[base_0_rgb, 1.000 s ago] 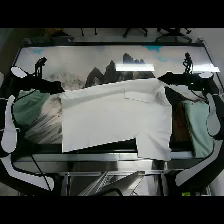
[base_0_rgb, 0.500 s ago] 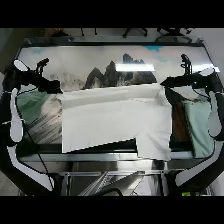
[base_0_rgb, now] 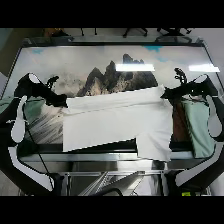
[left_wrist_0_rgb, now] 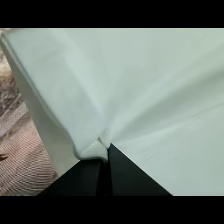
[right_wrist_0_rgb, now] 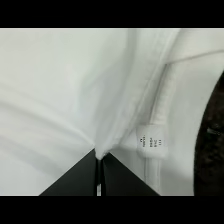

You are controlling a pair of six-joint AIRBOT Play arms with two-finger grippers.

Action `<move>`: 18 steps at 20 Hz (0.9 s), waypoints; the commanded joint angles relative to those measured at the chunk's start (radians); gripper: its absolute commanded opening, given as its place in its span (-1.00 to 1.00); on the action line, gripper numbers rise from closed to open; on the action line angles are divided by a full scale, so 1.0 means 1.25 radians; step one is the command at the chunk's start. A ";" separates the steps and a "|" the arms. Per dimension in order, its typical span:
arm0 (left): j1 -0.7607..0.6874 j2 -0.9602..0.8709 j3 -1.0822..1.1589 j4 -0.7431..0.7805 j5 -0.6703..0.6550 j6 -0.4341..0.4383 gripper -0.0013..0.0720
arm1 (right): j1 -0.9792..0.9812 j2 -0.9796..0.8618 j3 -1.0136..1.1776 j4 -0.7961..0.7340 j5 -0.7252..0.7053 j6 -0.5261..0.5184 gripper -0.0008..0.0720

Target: Fold the shirts.

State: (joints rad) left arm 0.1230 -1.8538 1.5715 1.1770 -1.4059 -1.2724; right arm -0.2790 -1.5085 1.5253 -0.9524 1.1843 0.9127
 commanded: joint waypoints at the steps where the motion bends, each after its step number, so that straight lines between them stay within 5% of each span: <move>1: 0.000 0.001 -0.015 -0.001 0.013 -0.003 -0.91 | 0.006 0.002 -0.007 -0.005 -0.004 0.008 -0.57; 2: 0.000 0.001 0.002 -0.002 0.000 -0.003 -0.31 | 0.005 0.011 -0.006 -0.005 -0.002 0.015 -0.20; 3: 0.000 0.001 0.026 0.000 -0.021 -0.012 0.81 | 0.005 0.025 -0.005 -0.007 0.002 0.016 -0.16; 4: 0.003 0.001 0.060 0.002 -0.054 -0.033 0.92 | 0.004 0.046 -0.005 -0.020 0.000 0.024 -0.16; 9: 0.059 0.070 0.102 0.022 -0.218 -0.109 0.92 | -0.031 0.186 -0.009 -0.081 0.001 0.109 -0.14; 18: 0.134 0.388 -0.607 0.019 -0.050 -0.063 0.92 | -0.066 0.239 -0.069 -0.037 0.028 0.128 -0.14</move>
State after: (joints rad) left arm 0.2756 -1.4567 1.0466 1.2018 -1.5425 -1.3785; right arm -0.3573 -1.2198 1.4494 -1.0359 1.2110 1.0637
